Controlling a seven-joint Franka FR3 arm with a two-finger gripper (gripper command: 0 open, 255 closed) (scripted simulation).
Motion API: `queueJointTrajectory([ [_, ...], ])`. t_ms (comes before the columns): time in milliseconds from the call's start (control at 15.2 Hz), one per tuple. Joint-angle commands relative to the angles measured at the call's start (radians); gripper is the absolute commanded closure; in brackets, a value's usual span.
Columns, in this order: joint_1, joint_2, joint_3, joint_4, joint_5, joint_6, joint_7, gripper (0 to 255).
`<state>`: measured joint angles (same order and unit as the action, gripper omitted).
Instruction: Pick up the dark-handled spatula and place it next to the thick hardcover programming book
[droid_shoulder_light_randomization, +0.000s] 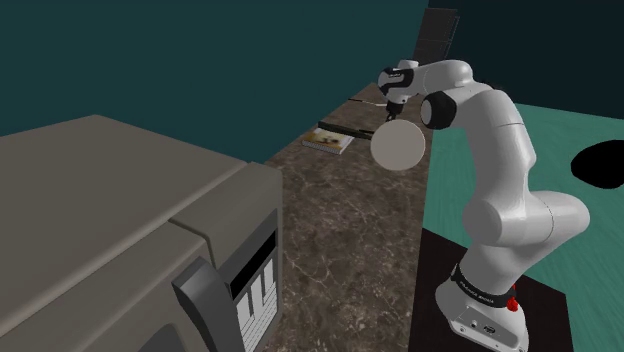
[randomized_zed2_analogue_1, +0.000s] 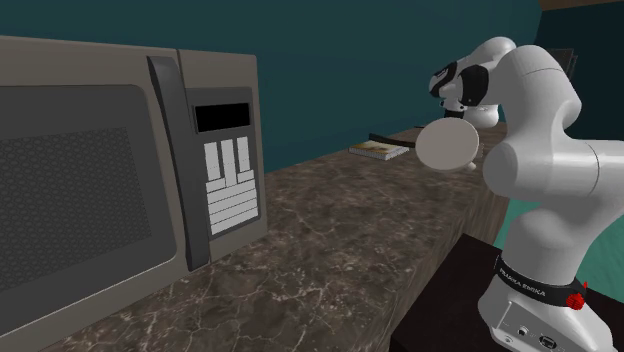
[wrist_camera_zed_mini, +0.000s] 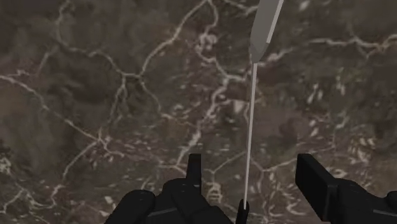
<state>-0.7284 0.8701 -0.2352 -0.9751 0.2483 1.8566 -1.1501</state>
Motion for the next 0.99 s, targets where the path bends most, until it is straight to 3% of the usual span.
queueJointTrajectory([
  [0, 0.0, 0.002, 0.0, 0.0, 0.0, 0.0, 0.0, 0],
  [198, 0.002, -0.006, 0.0, -0.014, 0.0, 0.006, -0.001, 0],
  [462, -0.013, -0.018, -0.003, 0.092, -0.006, -0.111, 0.01, 0],
  [924, -0.013, -0.018, -0.003, 0.092, -0.006, -0.111, 0.01, 0],
])
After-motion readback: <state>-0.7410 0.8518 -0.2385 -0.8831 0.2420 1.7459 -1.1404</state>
